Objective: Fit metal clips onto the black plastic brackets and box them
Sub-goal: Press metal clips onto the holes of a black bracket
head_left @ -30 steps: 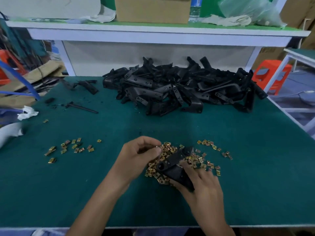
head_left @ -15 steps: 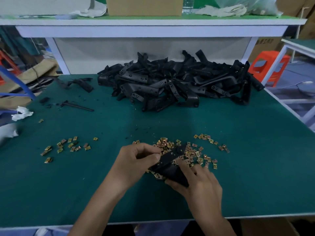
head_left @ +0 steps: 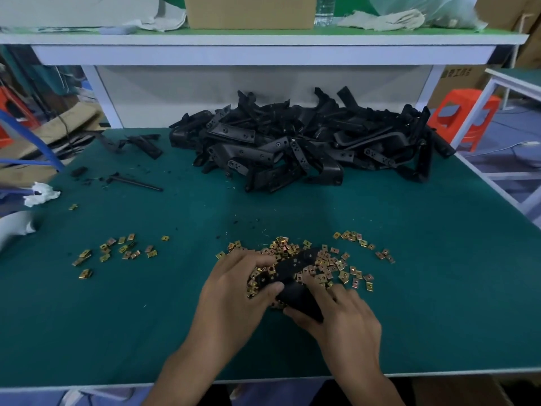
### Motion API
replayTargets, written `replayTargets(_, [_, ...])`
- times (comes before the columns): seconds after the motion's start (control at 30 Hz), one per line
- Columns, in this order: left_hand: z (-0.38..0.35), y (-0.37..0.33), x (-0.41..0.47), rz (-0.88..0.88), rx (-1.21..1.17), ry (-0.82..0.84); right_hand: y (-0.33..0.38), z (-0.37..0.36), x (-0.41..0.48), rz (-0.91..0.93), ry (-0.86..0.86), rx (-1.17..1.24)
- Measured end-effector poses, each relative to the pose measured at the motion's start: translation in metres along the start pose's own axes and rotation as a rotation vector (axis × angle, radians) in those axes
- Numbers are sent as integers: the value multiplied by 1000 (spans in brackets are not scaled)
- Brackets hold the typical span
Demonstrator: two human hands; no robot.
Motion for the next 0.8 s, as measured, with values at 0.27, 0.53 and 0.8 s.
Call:
replayTargets(0.27, [-18,4,-4,101,-22,-51,-4,-1,2,-42,35,-11])
replayTargets(0.53, [-25,10,-3,107,-92,-88,-10,-7,0,-63,47,-1])
replayTargets(0.8, [-53,43,75,31,352,148,-14,-2,2,-151,9,82])
Point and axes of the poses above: each hand's wrist, its own x-axis towards the middle knuckle, its own z-axis out of the back of the hand, y = z × x, the point moved 7 cm from there along x, towards the middle knuckle, and after that the axes turned 14 degrees about x, right-handed, at the moved point
